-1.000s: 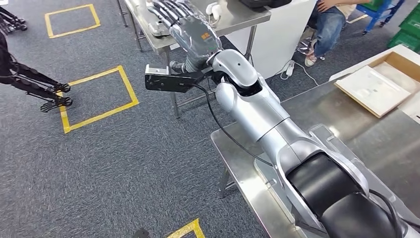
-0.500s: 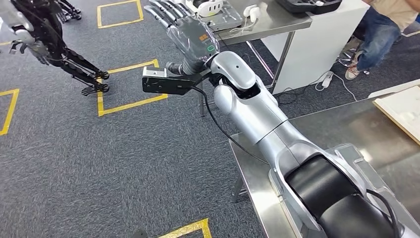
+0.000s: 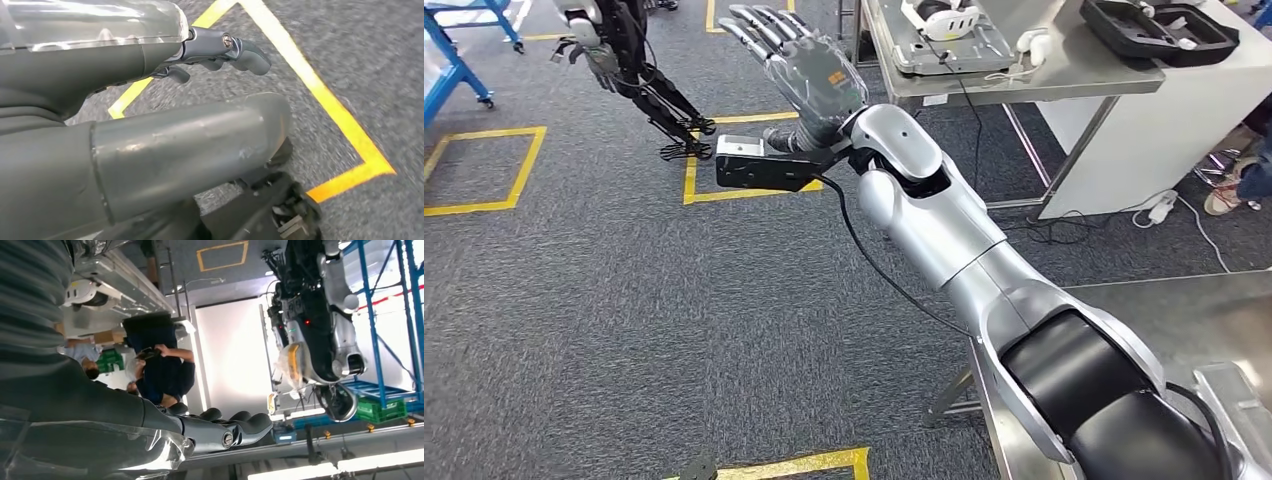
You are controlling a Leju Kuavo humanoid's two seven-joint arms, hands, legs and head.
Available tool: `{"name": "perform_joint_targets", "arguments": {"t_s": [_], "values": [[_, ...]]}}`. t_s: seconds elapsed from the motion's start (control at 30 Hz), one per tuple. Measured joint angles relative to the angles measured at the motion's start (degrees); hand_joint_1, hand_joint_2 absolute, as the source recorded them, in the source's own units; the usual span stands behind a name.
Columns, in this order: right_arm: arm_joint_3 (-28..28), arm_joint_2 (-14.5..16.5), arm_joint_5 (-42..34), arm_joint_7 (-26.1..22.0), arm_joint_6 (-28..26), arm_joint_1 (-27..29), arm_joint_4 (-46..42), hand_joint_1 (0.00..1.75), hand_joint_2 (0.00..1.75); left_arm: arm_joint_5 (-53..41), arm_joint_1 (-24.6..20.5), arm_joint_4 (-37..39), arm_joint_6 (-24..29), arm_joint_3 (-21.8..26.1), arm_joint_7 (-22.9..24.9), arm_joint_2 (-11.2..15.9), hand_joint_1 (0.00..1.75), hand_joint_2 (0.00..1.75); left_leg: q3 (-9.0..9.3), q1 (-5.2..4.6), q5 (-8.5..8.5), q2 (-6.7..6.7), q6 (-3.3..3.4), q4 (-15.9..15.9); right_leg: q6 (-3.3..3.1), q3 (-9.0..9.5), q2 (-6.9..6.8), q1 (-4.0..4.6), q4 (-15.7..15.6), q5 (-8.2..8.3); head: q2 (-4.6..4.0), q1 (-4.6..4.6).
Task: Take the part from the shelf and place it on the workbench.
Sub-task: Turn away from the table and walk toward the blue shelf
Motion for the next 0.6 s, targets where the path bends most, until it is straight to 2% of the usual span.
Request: {"name": "perform_joint_targets", "arguments": {"t_s": [0.03,0.1,0.13,0.17,0.2,0.23,0.27,0.33,0.37,0.4,0.43,0.47,0.5,0.53,0.57,0.6], "values": [[0.0,-0.09,-0.05,-0.02,-0.03,-0.05,0.26,0.0,1.75,0.01,0.06,0.0,0.04,0.05,0.01,0.0,0.0,0.0,0.02,-0.03,-0.04,-0.89,-0.03,0.12,-0.22,0.77,0.29,0.0,-2.5,2.12,0.0,-0.01],[0.0,-0.33,-0.21,-0.08,-0.2,-0.29,0.75,0.0,1.75,-0.01,0.04,0.0,0.05,0.09,0.02,-0.13,0.0,0.0,-0.12,-0.05,-0.12,-2.47,-0.21,0.36,-0.78,3.55,2.54,-0.08,-9.74,6.19,0.0,-0.02],[0.0,-0.45,-0.3,-0.14,-0.32,-0.43,1.03,0.0,1.75,-0.01,-0.05,0.0,0.05,0.11,0.01,-0.22,0.0,0.0,-0.3,0.0,-0.1,-3.13,-0.41,0.45,-0.9,4.58,3.68,-0.11,-12.36,7.26,0.0,-0.02],[0.0,-0.55,-0.38,-0.22,-0.45,-0.54,1.31,0.0,1.75,0.0,-0.13,0.0,0.05,0.16,-0.03,-0.31,0.0,0.0,-0.52,0.16,-0.03,-3.75,-0.72,0.48,-0.96,5.07,4.49,-0.05,-13.72,7.58,0.0,-0.02],[0.0,-0.63,-0.44,-0.29,-0.56,-0.62,1.6,0.0,1.75,0.02,-0.17,0.0,0.05,0.24,-0.1,-0.39,0.0,0.0,-0.71,0.33,0.11,-4.38,-1.13,0.4,-0.97,5.21,4.57,0.04,-14.06,7.49,0.0,-0.03],[0.0,-0.62,-0.44,-0.38,-0.63,-0.69,1.83,0.0,1.75,0.03,-0.15,0.0,0.04,0.33,-0.17,-0.41,0.0,0.0,-0.82,0.48,0.26,-4.97,-1.55,0.22,-1.07,5.36,3.93,0.05,-14.39,7.64,0.0,-0.01],[0.0,-0.59,-0.44,-0.46,-0.68,-0.77,2.04,0.0,1.75,0.02,-0.08,0.0,0.04,0.4,-0.22,-0.45,0.0,0.0,-0.94,0.53,0.23,-4.59,-1.87,0.23,-1.29,5.63,3.24,0.0,-14.8,7.82,0.0,-0.01],[0.0,-0.48,-0.43,-0.6,-0.73,-0.99,2.42,0.0,1.75,-0.06,-0.11,0.0,0.04,0.47,-0.04,-0.51,0.0,0.0,-1.95,0.3,-1.18,-1.56,-2.38,2.35,-1.88,6.27,1.8,-0.19,-15.76,8.22,0.0,-0.04],[0.0,-0.45,-0.39,-0.65,-0.73,-1.08,2.62,0.0,1.75,-0.14,-0.26,0.0,0.03,0.48,0.18,-0.55,0.0,0.0,-3.3,0.31,-2.77,0.43,-2.61,5.29,-2.09,6.48,1.01,-0.08,-16.01,8.29,0.0,-0.06],[0.01,-0.43,-0.31,-0.68,-0.72,-1.12,2.84,0.0,1.75,-0.19,-0.44,0.0,-0.01,0.48,0.42,-0.59,0.0,0.0,-5.04,0.39,-4.54,1.64,-2.91,8.91,-2.26,6.57,0.22,0.04,-16.09,8.25,0.0,-0.08],[0.03,-0.43,-0.17,-0.68,-0.69,-1.07,3.07,0.0,1.75,-0.24,-0.57,0.0,-0.09,0.48,0.67,-0.62,0.0,0.0,-6.82,0.57,-5.96,2.16,-3.18,12.5,-2.33,6.6,-0.65,0.16,-16.07,8.17,0.0,-0.07],[0.06,-0.42,-0.01,-0.69,-0.62,-0.97,3.32,0.0,1.75,-0.24,-0.59,0.0,-0.19,0.48,0.92,-0.66,0.0,0.0,-8.07,0.73,-6.64,2.43,-3.41,14.99,-2.35,6.62,-1.48,0.25,-16.06,8.07,0.0,-0.07],[0.09,-0.42,0.14,-0.69,-0.52,-0.87,3.54,0.0,1.75,-0.21,-0.5,0.0,-0.27,0.5,1.15,-0.67,0.0,0.0,-8.15,0.85,-6.16,2.62,-3.57,15.16,-2.3,6.64,-2.26,0.3,-16.02,7.96,0.0,-0.07],[0.12,-0.4,0.26,-0.69,-0.43,-0.81,3.74,0.0,1.75,-0.15,-0.4,0.0,-0.31,0.55,1.42,-0.67,0.0,0.0,-7.14,0.93,-4.83,2.92,-3.67,13.26,-2.19,6.69,-2.99,0.33,-15.95,7.83,0.0,-0.07],[0.13,-0.37,0.33,-0.7,-0.34,-0.81,3.9,0.0,1.75,-0.07,-0.31,0.0,-0.31,0.61,1.67,-0.67,0.0,0.0,-5.08,0.97,-2.93,3.69,-3.7,9.46,-2.0,6.78,-3.67,0.34,-15.8,7.61,0.0,-0.07],[0.13,-0.33,0.38,-0.73,-0.28,-0.84,4.04,0.0,1.75,0.06,-0.28,0.0,-0.3,0.71,1.97,-0.69,0.0,0.0,-2.93,0.76,-1.57,5.01,-3.54,5.58,-1.73,6.85,-4.29,0.47,-15.63,7.35,0.0,-0.08]]}}
